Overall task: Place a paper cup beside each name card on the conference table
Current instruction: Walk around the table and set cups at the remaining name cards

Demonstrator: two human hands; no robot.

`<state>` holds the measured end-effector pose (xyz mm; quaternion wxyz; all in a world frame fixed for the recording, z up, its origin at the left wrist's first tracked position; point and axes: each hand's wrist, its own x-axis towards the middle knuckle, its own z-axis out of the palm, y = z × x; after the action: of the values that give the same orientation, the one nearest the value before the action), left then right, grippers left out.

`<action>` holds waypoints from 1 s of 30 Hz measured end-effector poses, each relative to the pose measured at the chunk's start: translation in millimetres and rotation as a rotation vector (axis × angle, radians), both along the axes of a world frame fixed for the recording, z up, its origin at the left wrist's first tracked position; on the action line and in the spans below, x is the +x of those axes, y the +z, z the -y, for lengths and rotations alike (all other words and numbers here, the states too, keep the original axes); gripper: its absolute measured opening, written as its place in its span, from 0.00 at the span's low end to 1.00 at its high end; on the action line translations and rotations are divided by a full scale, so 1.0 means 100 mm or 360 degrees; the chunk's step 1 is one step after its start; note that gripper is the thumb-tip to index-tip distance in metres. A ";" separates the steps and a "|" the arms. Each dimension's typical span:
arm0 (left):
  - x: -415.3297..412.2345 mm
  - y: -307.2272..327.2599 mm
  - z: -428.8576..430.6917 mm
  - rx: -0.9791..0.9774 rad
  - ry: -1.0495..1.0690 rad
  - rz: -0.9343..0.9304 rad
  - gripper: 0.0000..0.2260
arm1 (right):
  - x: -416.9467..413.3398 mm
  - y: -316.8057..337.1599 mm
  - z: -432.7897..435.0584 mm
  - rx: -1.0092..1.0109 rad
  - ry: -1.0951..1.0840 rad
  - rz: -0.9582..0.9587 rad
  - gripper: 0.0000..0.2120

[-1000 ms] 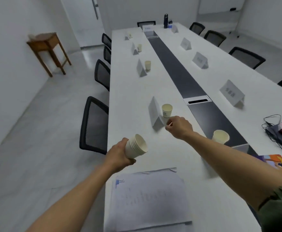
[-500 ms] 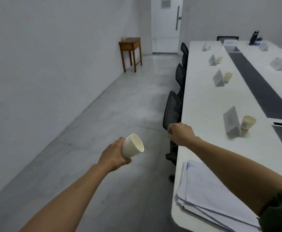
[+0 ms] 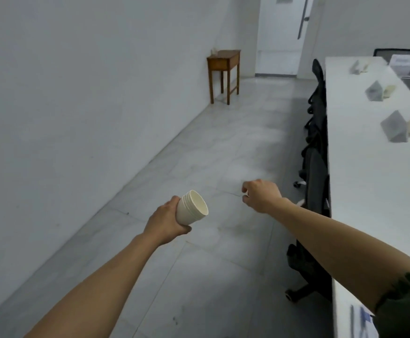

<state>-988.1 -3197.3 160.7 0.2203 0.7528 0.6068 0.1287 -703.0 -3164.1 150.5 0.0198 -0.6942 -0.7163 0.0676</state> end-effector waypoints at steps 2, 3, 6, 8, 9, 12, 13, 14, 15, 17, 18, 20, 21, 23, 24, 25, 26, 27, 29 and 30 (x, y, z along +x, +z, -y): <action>-0.01 0.06 -0.45 -0.0016 -0.0016 0.0008 0.27 | 0.01 0.05 -0.41 -0.0004 -0.0024 0.0007 0.15; -0.01 0.10 -0.72 -0.0008 -0.0015 0.0013 0.27 | 0.04 0.09 -0.66 0.0011 -0.0047 0.0016 0.15; 0.04 0.21 -1.31 0.0017 -0.0036 0.0040 0.26 | 0.12 0.21 -1.18 0.0022 -0.0092 0.0031 0.15; 0.10 0.24 -1.74 0.0018 -0.0060 0.0036 0.27 | 0.19 0.26 -1.55 0.0022 -0.0112 0.0048 0.15; 0.14 0.26 -1.91 0.0013 -0.0086 0.0034 0.27 | 0.23 0.27 -1.72 0.0028 -0.0120 0.0051 0.16; 0.30 0.23 -2.58 0.0024 -0.0160 0.0038 0.27 | 0.38 0.28 -2.28 0.0034 -0.0175 0.0044 0.15; 0.32 0.23 -2.63 0.0006 -0.0173 0.0025 0.27 | 0.39 0.28 -2.31 0.0021 -0.0186 0.0038 0.15; 0.41 0.18 -3.03 0.0012 -0.0209 0.0037 0.27 | 0.48 0.24 -2.65 0.0034 -0.0226 0.0042 0.15; 0.48 0.15 -3.29 0.0019 -0.0242 0.0034 0.27 | 0.55 0.21 -2.89 0.0034 -0.0252 0.0046 0.15; 0.62 0.12 -3.82 0.0023 -0.0289 0.0040 0.27 | 0.68 0.19 -3.32 0.0033 -0.0294 0.0061 0.15; 0.70 0.09 -4.14 0.0045 -0.0323 0.0057 0.27 | 0.76 0.17 -3.58 0.0048 -0.0326 0.0070 0.15; 0.86 0.10 -4.67 0.0058 -0.0394 0.0059 0.27 | 0.90 0.18 -4.00 0.0030 -0.0386 0.0080 0.15; 0.95 0.12 -5.00 0.0048 -0.0428 0.0063 0.27 | 0.98 0.19 -4.27 0.0021 -0.0422 0.0085 0.15; 1.10 0.17 -5.53 0.0044 -0.0499 0.0038 0.28 | 1.12 0.22 -4.71 0.0016 -0.0476 0.0095 0.14; 1.19 0.21 -5.79 0.0050 -0.0519 0.0029 0.28 | 1.20 0.26 -4.91 0.0022 -0.0507 0.0094 0.14; 1.26 0.25 -6.01 0.0064 -0.0536 0.0025 0.29 | 1.26 0.29 -5.07 0.0037 -0.0522 0.0087 0.14; 1.33 0.29 -6.21 0.0073 -0.0558 0.0022 0.29 | 1.31 0.33 -5.21 0.0029 -0.0535 0.0082 0.14; 1.41 0.30 -6.40 0.0071 -0.0571 0.0024 0.29 | 1.38 0.35 -5.35 0.0028 -0.0553 0.0076 0.13; 1.64 0.31 -6.91 0.0061 -0.0616 0.0020 0.29 | 1.60 0.36 -5.77 0.0027 -0.0610 0.0059 0.13; 1.80 0.30 -7.21 0.0052 -0.0640 0.0017 0.29 | 1.73 0.36 -6.01 0.0022 -0.0641 0.0058 0.13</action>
<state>-807.7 -2476.6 190.3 0.2324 0.8617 0.4408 0.0959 -529.6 -2562.9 186.7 0.0249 -0.8245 -0.5636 0.0448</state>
